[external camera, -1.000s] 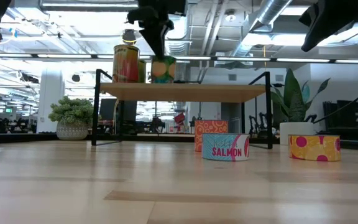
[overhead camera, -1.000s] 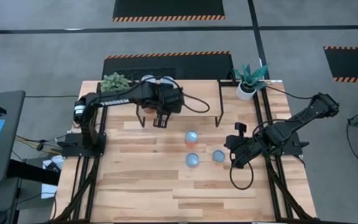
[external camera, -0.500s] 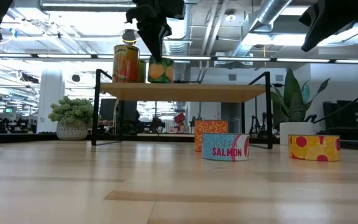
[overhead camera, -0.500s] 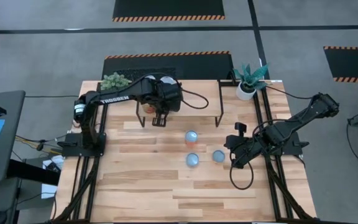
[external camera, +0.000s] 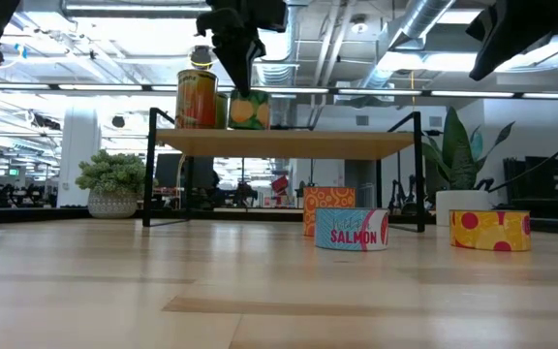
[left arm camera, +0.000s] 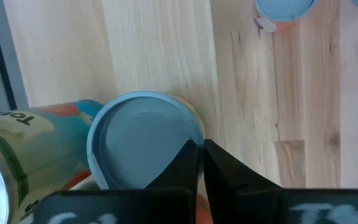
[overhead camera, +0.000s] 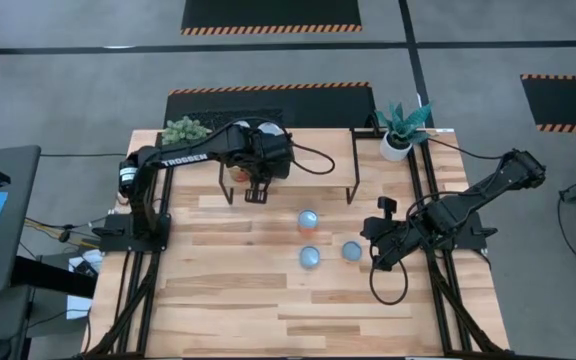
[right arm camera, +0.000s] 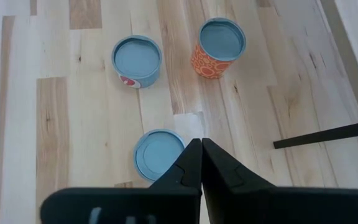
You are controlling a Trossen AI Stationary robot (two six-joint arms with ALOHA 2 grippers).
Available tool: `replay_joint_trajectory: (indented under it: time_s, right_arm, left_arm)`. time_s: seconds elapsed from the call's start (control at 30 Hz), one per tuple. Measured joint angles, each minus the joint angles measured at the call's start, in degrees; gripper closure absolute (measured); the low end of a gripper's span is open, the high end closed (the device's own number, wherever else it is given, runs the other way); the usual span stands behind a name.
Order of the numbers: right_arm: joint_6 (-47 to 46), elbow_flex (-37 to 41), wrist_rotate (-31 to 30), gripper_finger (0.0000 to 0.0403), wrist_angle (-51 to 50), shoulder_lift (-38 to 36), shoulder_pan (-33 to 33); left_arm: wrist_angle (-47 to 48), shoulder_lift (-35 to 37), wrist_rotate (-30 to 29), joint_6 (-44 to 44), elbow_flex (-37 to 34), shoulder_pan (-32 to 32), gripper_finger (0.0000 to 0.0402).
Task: Pick and place cans onto a shelf
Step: Put the canned peaches on the shelf
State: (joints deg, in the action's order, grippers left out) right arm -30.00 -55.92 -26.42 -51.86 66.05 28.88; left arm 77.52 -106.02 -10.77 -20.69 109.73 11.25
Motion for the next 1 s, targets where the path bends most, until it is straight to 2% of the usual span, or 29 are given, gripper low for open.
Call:
replay_joint_trajectory:
  time_s: [0.3,0.5,0.7,0.8,1.0]
  right_arm:
    - [0.0,0.0,0.0,0.0378,0.0,0.0,0.0]
    - [0.0,0.0,1.3,0.0379,0.0,0.0,0.0]
    - [0.0,0.0,1.3,0.0376,0.0,0.0,0.0]
    - [0.0,0.0,1.3,0.0378,0.0,0.0,0.0]
    - [0.0,0.0,1.3,0.0379,-0.5,0.0,0.0]
  left_arm:
    - [-10.3,0.0,2.9,-4.8,0.0,0.0,0.0401]
    - [-12.3,0.0,4.7,-6.2,0.0,0.0,0.0401]
    - [-16.4,0.0,6.1,-4.8,-0.2,-0.4,0.0401]
    - [-19.5,-0.1,6.0,0.3,-1.2,-0.5,0.0401]
    - [-16.7,-0.8,3.9,1.6,-1.4,-2.0,0.0401]
